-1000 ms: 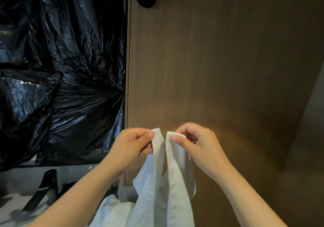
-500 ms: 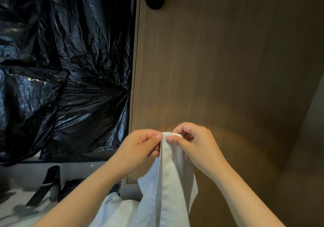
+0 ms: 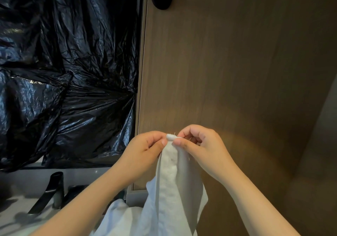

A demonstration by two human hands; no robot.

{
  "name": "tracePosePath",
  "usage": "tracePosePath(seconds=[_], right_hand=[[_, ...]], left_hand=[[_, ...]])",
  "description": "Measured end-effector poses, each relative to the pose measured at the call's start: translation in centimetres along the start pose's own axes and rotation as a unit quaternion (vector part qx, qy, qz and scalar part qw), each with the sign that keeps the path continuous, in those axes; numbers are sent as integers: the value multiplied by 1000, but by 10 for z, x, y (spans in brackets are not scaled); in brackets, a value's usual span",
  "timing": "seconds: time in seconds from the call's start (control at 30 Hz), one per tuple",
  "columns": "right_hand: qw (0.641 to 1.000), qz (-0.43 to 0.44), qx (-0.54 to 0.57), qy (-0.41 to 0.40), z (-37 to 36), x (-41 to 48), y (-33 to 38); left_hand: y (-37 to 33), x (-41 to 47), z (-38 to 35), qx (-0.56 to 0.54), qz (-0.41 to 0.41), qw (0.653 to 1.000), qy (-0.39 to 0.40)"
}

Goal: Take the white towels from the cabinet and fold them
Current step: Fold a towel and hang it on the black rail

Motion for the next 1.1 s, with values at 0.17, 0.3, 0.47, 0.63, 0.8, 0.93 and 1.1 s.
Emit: tracePosePath(seconds=[0.17, 0.3, 0.47, 0.63, 0.8, 0.93, 1.1], right_hand=[[997, 9, 76, 19, 2, 10, 0], [993, -5, 115, 28, -1, 20, 0], [991, 18, 132, 25, -6, 24, 6], [996, 26, 83, -26, -12, 24, 2], [995, 32, 75, -60, -12, 25, -1], [996, 38, 64, -48, -10, 23, -5], [998, 19, 63, -15, -14, 17, -14]], left_hand=[[-15, 10, 10, 47, -14, 998, -29], [-25, 22, 24, 93, -21, 994, -56], [-27, 31, 39, 122, -14, 987, -100], [-11, 31, 36, 49, 43, 995, -73], [-16, 30, 32, 17, 21, 997, -67], [-17, 34, 31, 37, 2, 994, -100], [-7, 41, 26, 70, 15, 991, -116]])
Point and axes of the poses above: each hand's wrist, its own x-axis towards the middle knuckle, its own z-axis out of the back of the hand, y = z × x, the point moved 5 cm from there along x, towards the middle knuckle, and after that the axes turned 3 degrees about z, right-handed, at the moved point
